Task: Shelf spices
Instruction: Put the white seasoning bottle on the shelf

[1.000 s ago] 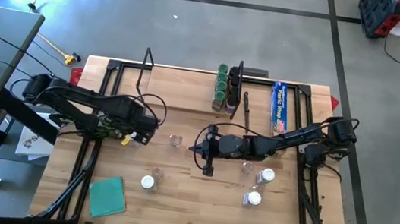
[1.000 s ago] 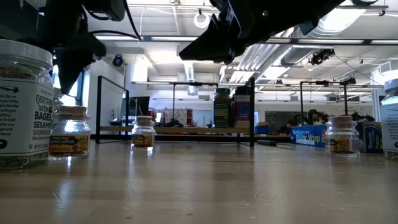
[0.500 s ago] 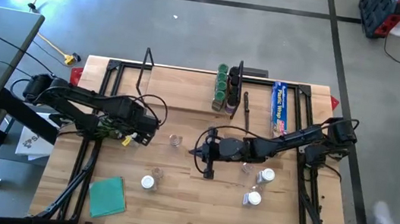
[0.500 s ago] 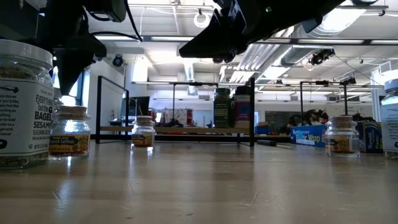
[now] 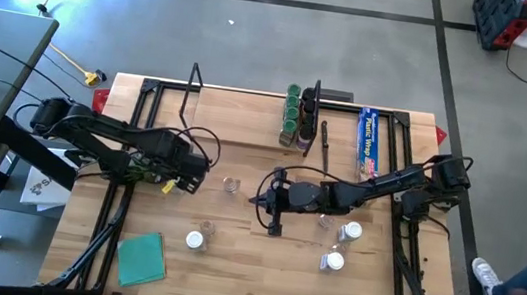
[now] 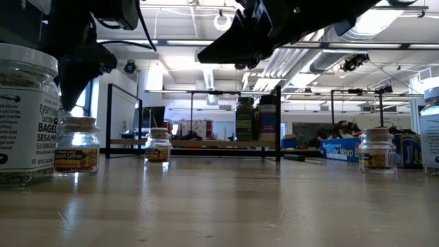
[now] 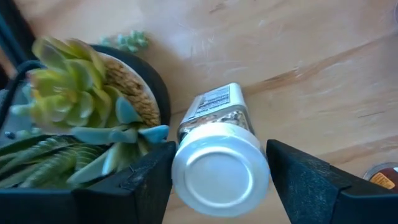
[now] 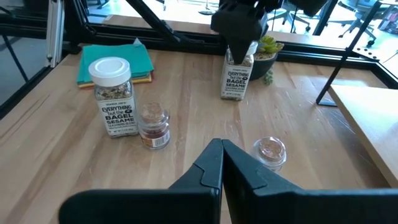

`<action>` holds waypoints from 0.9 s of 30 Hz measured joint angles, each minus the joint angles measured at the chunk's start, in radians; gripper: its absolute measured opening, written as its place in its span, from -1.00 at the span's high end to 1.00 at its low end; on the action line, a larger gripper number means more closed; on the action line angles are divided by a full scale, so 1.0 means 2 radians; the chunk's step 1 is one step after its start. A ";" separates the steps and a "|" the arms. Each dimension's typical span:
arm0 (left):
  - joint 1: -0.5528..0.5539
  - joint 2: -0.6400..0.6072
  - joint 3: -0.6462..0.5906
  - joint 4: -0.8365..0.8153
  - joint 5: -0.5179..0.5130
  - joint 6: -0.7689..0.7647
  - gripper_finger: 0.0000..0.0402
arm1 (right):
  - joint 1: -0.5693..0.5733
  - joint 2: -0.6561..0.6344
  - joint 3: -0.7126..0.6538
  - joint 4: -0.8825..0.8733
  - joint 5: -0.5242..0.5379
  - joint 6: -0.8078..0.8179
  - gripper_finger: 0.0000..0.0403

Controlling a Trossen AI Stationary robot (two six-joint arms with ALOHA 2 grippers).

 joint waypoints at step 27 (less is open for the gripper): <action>0.052 0.000 0.134 0.008 -0.002 0.370 0.00 | 0.010 -0.056 0.000 -0.100 0.035 0.021 1.00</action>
